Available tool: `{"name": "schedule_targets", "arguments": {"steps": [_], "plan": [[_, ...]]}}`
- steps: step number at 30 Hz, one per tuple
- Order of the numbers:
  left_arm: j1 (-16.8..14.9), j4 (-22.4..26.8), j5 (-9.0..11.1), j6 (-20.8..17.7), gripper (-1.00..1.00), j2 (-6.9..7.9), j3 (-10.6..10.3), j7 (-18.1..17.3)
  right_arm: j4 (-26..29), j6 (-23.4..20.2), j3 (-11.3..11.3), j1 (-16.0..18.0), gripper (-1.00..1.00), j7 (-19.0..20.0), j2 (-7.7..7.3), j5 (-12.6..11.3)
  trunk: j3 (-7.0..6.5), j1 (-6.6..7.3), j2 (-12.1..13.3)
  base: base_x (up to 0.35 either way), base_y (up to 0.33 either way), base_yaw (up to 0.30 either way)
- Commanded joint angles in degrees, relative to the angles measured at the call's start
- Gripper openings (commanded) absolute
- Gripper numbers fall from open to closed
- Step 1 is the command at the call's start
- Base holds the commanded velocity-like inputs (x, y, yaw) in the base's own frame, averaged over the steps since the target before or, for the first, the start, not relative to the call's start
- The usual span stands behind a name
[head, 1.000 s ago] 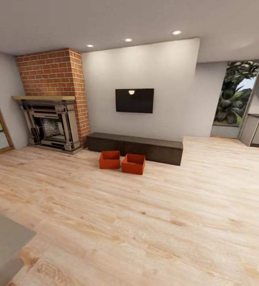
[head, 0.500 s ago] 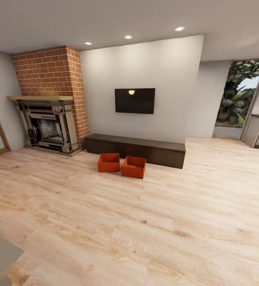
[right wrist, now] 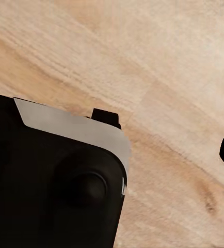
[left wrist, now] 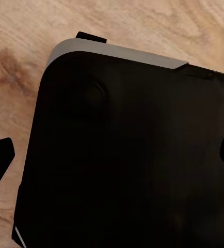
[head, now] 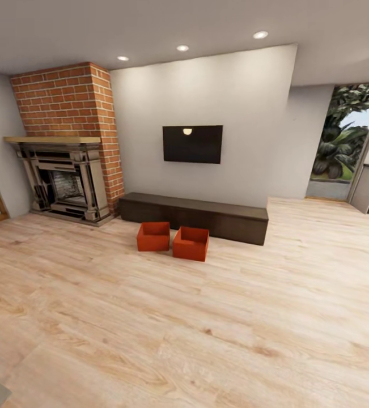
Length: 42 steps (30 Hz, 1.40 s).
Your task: Move the two storage containers from the living room to the garage. In the garage, place one container on the floor and stack the other container on top of it (either order is fine).
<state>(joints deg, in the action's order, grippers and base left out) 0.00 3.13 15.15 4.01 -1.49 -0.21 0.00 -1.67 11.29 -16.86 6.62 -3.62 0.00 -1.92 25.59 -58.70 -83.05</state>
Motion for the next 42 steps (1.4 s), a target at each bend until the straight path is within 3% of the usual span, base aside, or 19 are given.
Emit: {"name": "schedule_targets", "arguments": {"steps": [1, 33, 42], "plan": [[0.0, 0.0, 0.3, 0.1, 1.00, -0.01, 0.0, 0.0, -0.2, 0.3, -0.5, 0.1, 1.00, -0.2, 0.01, -0.2, 0.05, -0.03, 0.0, 0.322, 0.000, 0.000], [0.0, 0.0, 0.3, 0.0, 1.00, -0.10, -0.1, 0.0, -0.2, 0.4, -0.5, 0.1, 1.00, -0.1, 0.16, -0.3, 0.05, -0.03, 0.0, 0.322, 0.000, 0.000], [0.0, -0.1, 0.3, 0.1, 1.00, -0.10, -0.1, 0.0, -0.2, 0.4, -0.5, 0.1, 1.00, 0.0, 0.33, -0.3, 0.05, -0.03, 0.0, 0.322, 0.000, -0.160]]}}
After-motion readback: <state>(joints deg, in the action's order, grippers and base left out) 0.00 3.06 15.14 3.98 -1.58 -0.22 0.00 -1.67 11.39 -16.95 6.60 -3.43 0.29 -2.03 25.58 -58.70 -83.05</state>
